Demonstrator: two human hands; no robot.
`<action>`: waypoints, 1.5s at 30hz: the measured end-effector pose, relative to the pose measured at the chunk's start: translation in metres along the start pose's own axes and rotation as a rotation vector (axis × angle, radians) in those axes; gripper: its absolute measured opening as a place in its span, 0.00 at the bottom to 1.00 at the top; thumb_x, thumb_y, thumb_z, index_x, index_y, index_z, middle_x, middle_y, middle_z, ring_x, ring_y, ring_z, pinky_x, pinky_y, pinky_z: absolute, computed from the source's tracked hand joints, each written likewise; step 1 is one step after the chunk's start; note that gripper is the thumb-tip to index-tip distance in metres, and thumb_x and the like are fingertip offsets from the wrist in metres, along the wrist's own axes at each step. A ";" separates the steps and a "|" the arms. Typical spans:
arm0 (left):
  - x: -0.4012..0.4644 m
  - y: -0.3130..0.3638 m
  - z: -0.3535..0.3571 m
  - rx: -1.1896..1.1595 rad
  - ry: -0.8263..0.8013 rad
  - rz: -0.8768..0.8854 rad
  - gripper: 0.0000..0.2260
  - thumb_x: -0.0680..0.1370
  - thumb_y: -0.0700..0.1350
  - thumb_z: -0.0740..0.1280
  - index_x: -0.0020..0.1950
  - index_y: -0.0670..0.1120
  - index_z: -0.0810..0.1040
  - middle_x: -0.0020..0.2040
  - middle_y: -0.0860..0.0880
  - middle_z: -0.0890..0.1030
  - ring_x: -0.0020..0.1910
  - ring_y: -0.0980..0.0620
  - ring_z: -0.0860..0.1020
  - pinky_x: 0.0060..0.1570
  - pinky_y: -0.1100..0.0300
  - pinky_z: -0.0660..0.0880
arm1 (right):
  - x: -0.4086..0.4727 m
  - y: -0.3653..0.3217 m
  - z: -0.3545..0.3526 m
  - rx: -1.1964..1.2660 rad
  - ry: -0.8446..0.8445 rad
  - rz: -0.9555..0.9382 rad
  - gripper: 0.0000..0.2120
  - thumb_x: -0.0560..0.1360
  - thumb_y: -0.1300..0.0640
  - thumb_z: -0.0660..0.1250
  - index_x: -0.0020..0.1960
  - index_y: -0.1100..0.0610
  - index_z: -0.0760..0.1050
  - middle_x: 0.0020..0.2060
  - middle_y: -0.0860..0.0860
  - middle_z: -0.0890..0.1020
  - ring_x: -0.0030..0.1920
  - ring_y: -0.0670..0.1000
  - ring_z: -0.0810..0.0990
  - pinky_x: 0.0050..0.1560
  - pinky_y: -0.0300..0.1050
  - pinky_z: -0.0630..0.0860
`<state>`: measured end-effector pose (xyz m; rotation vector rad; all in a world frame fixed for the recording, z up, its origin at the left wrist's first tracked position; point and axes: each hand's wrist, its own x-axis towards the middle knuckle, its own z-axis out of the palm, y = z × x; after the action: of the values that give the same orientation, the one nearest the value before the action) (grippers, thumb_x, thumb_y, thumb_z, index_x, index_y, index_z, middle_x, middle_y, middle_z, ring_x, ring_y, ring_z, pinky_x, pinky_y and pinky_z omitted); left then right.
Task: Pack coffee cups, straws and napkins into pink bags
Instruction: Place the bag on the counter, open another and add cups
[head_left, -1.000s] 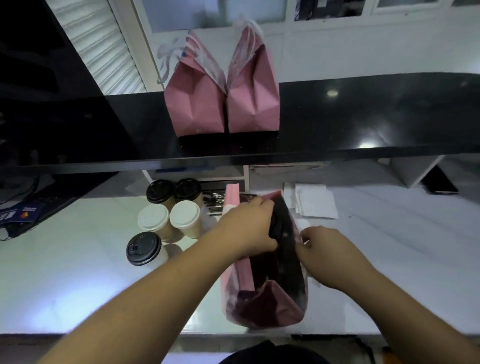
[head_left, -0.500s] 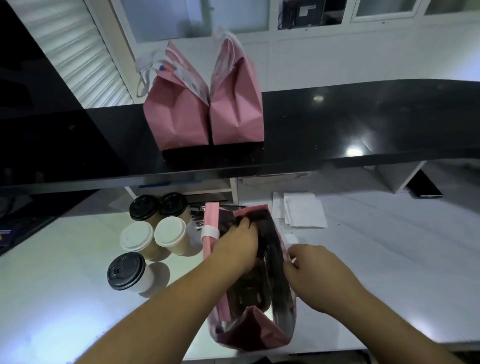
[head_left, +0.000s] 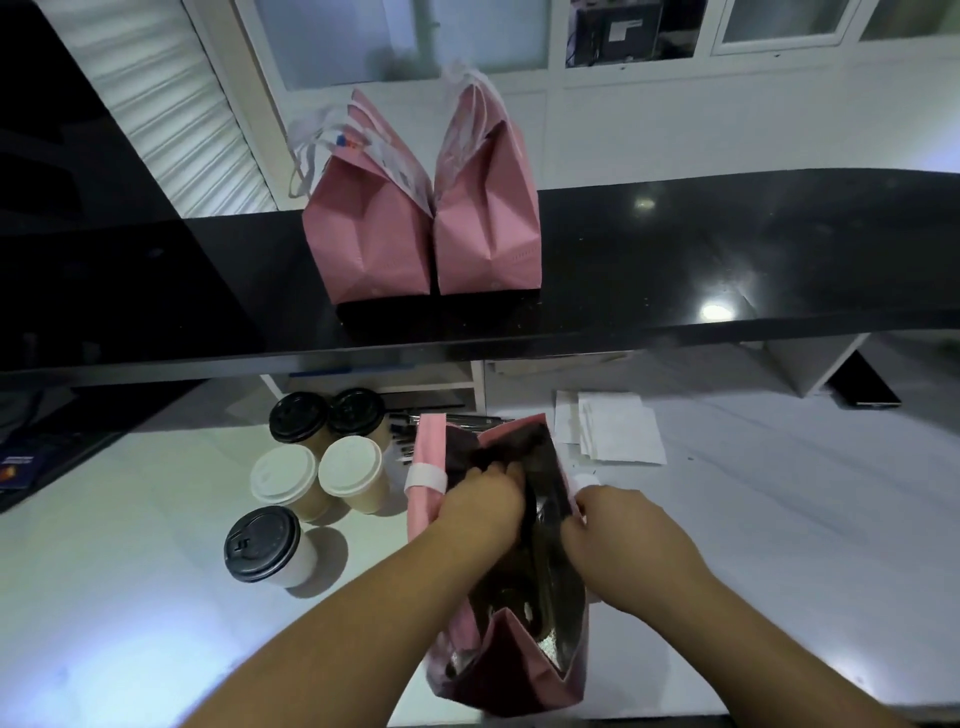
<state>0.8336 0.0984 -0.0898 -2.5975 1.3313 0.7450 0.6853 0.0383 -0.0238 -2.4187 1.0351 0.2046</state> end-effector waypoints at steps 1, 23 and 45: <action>-0.007 0.006 -0.006 -0.004 0.018 0.011 0.26 0.79 0.42 0.69 0.75 0.44 0.65 0.70 0.40 0.74 0.67 0.37 0.73 0.64 0.43 0.72 | 0.001 -0.001 0.001 0.012 0.003 0.002 0.12 0.80 0.51 0.57 0.39 0.52 0.67 0.35 0.49 0.77 0.35 0.51 0.76 0.30 0.45 0.68; -0.090 -0.233 0.066 -0.497 0.351 -0.752 0.35 0.68 0.64 0.74 0.66 0.44 0.69 0.62 0.43 0.75 0.61 0.38 0.76 0.54 0.46 0.78 | 0.006 -0.015 0.012 0.032 0.013 0.046 0.21 0.81 0.49 0.60 0.37 0.60 0.80 0.24 0.51 0.81 0.28 0.51 0.81 0.34 0.48 0.80; -0.170 -0.045 -0.098 -0.479 0.648 0.152 0.38 0.70 0.61 0.76 0.75 0.57 0.62 0.69 0.58 0.68 0.67 0.57 0.69 0.67 0.59 0.70 | -0.004 -0.002 0.001 0.031 -0.001 -0.034 0.18 0.80 0.47 0.61 0.37 0.55 0.79 0.30 0.50 0.83 0.32 0.50 0.82 0.34 0.47 0.80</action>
<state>0.8220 0.2169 0.0727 -3.3350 1.6916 0.2456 0.6840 0.0424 -0.0225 -2.4063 0.9888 0.1768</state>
